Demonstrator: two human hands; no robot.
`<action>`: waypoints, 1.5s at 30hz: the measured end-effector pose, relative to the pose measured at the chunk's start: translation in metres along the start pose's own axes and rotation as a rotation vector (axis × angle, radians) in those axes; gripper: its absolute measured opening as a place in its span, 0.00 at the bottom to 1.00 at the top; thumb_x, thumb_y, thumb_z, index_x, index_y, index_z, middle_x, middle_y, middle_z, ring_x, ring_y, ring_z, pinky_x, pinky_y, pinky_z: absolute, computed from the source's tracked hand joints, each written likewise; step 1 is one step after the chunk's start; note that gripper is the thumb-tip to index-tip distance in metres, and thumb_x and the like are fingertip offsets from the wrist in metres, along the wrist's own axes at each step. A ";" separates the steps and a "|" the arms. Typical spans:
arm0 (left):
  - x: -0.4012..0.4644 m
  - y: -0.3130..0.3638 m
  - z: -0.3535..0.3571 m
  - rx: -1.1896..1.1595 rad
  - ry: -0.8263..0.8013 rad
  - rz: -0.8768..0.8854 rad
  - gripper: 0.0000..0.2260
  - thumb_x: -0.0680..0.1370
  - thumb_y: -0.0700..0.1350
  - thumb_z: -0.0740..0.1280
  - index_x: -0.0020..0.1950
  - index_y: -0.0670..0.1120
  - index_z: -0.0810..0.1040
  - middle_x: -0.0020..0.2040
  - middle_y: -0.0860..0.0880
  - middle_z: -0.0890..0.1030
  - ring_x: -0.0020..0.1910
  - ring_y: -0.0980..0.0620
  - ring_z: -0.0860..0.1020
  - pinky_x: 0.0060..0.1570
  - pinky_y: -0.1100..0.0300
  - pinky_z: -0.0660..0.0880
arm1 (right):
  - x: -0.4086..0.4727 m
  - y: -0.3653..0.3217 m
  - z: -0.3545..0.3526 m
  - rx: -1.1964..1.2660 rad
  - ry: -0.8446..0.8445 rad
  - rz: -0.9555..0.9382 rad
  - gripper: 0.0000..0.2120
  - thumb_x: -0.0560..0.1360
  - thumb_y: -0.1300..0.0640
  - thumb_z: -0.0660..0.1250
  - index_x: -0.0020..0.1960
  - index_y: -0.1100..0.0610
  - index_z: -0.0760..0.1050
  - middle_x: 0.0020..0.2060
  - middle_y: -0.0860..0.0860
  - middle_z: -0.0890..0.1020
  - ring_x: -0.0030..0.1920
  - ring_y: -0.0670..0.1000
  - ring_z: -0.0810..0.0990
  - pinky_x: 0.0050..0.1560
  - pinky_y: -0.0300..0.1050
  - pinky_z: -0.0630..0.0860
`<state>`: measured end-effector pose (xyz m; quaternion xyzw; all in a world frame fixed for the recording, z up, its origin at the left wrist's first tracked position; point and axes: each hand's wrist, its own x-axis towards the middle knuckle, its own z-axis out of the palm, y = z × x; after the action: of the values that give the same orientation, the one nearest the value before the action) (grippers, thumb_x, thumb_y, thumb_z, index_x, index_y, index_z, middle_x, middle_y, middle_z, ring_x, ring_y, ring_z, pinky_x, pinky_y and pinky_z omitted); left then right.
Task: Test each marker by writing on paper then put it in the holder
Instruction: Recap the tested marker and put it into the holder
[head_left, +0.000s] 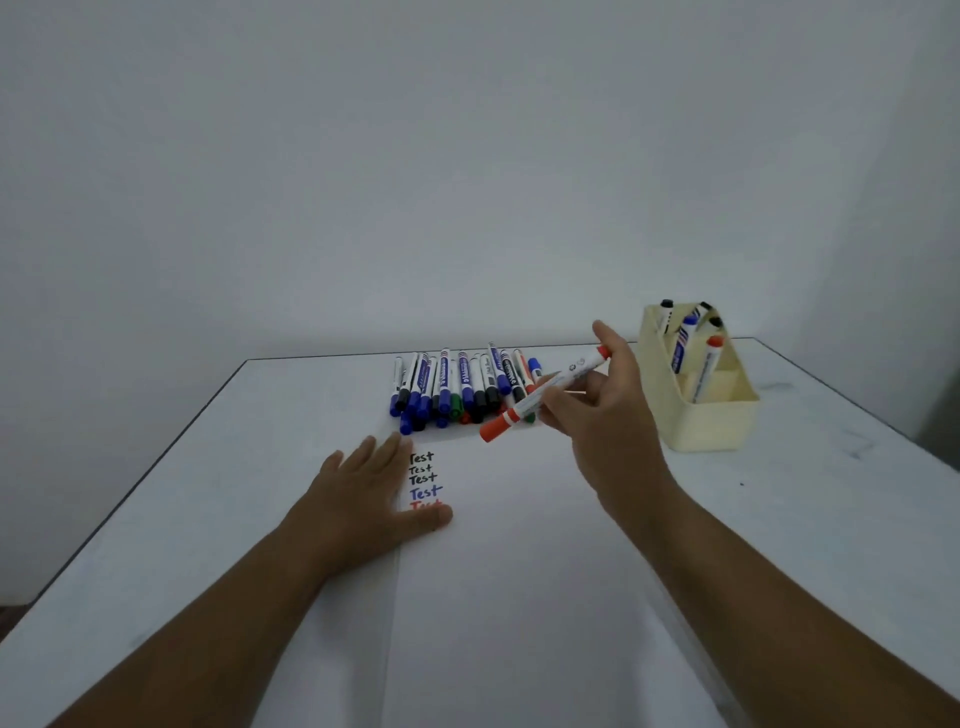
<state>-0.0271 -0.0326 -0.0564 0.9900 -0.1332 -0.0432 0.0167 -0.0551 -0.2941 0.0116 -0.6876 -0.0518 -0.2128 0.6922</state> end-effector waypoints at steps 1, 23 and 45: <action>0.001 0.001 -0.001 0.007 -0.001 -0.002 0.56 0.62 0.85 0.38 0.82 0.53 0.40 0.82 0.55 0.40 0.80 0.54 0.41 0.78 0.47 0.45 | 0.007 -0.006 -0.008 -0.038 0.000 -0.021 0.35 0.78 0.66 0.67 0.79 0.46 0.57 0.47 0.57 0.85 0.49 0.58 0.86 0.53 0.63 0.82; 0.000 0.007 -0.003 0.055 0.032 0.001 0.60 0.57 0.85 0.32 0.82 0.52 0.42 0.82 0.54 0.44 0.81 0.51 0.45 0.77 0.50 0.49 | 0.092 -0.048 -0.151 -0.963 -0.093 0.030 0.09 0.82 0.55 0.59 0.61 0.46 0.69 0.48 0.53 0.83 0.34 0.46 0.78 0.29 0.40 0.68; 0.000 0.006 -0.002 0.018 0.030 -0.005 0.60 0.56 0.86 0.34 0.82 0.54 0.42 0.82 0.57 0.42 0.80 0.54 0.45 0.78 0.51 0.47 | 0.089 -0.030 -0.157 -0.776 -0.210 0.164 0.16 0.83 0.51 0.54 0.56 0.51 0.81 0.54 0.56 0.83 0.55 0.59 0.82 0.41 0.46 0.69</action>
<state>-0.0282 -0.0384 -0.0542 0.9910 -0.1308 -0.0273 0.0098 -0.0200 -0.4654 0.0646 -0.9176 0.0169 -0.0894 0.3870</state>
